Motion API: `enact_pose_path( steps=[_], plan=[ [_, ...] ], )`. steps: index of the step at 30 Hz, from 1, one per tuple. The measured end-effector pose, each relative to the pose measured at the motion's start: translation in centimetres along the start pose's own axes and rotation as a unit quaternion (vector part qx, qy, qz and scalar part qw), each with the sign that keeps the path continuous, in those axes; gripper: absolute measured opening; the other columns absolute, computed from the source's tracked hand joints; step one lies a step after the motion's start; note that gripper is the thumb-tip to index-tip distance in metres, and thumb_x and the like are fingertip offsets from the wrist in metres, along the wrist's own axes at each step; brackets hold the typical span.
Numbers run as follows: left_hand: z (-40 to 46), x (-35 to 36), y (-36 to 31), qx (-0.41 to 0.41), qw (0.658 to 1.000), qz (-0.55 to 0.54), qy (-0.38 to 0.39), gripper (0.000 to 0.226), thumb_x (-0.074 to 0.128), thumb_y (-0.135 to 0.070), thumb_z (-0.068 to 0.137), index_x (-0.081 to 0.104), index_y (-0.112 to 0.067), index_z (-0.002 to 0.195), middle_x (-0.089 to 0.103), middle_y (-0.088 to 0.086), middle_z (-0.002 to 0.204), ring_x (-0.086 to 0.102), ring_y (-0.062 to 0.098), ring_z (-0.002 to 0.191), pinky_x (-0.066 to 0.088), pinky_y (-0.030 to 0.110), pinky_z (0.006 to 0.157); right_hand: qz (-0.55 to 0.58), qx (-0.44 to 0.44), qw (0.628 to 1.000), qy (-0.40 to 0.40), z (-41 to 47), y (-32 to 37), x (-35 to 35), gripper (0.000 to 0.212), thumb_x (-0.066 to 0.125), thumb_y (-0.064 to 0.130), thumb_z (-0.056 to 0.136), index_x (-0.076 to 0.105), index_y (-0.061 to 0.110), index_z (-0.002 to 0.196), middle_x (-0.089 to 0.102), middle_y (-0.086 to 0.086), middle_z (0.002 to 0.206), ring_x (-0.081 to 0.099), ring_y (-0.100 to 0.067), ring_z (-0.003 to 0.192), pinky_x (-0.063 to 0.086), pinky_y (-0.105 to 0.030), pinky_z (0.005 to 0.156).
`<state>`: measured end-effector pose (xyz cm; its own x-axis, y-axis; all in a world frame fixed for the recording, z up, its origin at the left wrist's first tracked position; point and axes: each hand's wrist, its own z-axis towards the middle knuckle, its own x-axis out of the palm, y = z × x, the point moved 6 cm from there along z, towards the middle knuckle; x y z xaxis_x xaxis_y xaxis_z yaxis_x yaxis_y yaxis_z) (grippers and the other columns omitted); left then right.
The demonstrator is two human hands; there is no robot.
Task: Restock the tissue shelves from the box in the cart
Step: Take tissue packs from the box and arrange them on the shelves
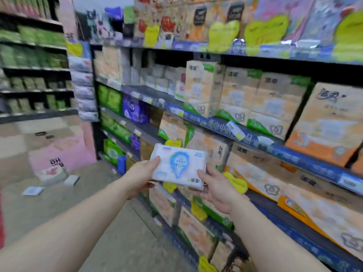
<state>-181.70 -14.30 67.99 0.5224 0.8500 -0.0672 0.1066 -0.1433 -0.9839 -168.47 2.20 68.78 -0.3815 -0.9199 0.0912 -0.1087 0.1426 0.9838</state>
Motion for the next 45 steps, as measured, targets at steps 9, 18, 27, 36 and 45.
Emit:
enact_pose_path(
  steps=[9,18,27,36,45],
  plan=[
    [10.1,-20.6,-8.3,0.101,0.995,-0.011,-0.012,0.023,0.046,-0.033,0.1,0.061,-0.016,0.095,0.064,-0.007,0.067,0.048,0.004,0.046,0.03,0.024,0.052,0.03,-0.058,0.998,-0.006,15.6,6.2,19.9,0.014,0.044,0.027,0.102,0.057,0.026,0.102,0.07,0.002,0.091,0.066,-0.013,0.071,0.052,-0.03,0.066],
    [22.5,-26.2,-11.2,0.104,0.992,-0.063,0.015,0.017,0.054,-0.031,0.096,0.066,-0.018,0.097,0.075,-0.007,0.083,0.064,0.012,0.073,0.045,0.027,0.067,-0.022,-0.086,0.993,-0.081,28.7,8.9,23.1,0.017,0.048,0.04,0.098,0.058,0.027,0.096,0.07,-0.001,0.103,0.066,-0.016,0.079,0.055,-0.034,0.07],
    [41.4,-25.4,-17.1,0.111,0.991,-0.073,0.034,0.015,0.061,-0.007,0.088,0.065,-0.011,0.103,0.076,0.008,0.093,0.072,0.024,0.082,0.056,0.036,0.075,0.001,-0.092,0.993,-0.068,46.3,14.9,17.5,0.017,0.049,0.032,0.099,0.059,0.02,0.106,0.071,-0.001,0.092,0.065,-0.017,0.083,0.051,-0.033,0.073],
    [58.2,-23.1,-23.1,0.14,0.987,-0.018,0.082,0.025,0.063,-0.005,0.087,0.063,-0.007,0.112,0.073,0.011,0.103,0.071,0.026,0.09,0.058,0.036,0.073,-0.061,-0.118,0.985,-0.108,60.4,19.7,12.0,0.014,0.053,0.03,0.097,0.063,0.024,0.105,0.072,0.0,0.094,0.063,-0.018,0.077,0.048,-0.033,0.076],
    [75.3,-19.4,-25.6,0.209,0.95,0.049,0.225,0.021,0.061,0.004,0.088,0.064,-0.013,0.1,0.072,0.002,0.098,0.071,0.009,0.082,0.058,0.023,0.071,-0.255,-0.12,0.927,-0.25,70.1,21.6,8.4,0.02,0.055,0.03,0.096,0.05,0.03,0.115,0.062,0.01,0.097,0.059,-0.005,0.087,0.048,-0.02,0.08]
  ],
)
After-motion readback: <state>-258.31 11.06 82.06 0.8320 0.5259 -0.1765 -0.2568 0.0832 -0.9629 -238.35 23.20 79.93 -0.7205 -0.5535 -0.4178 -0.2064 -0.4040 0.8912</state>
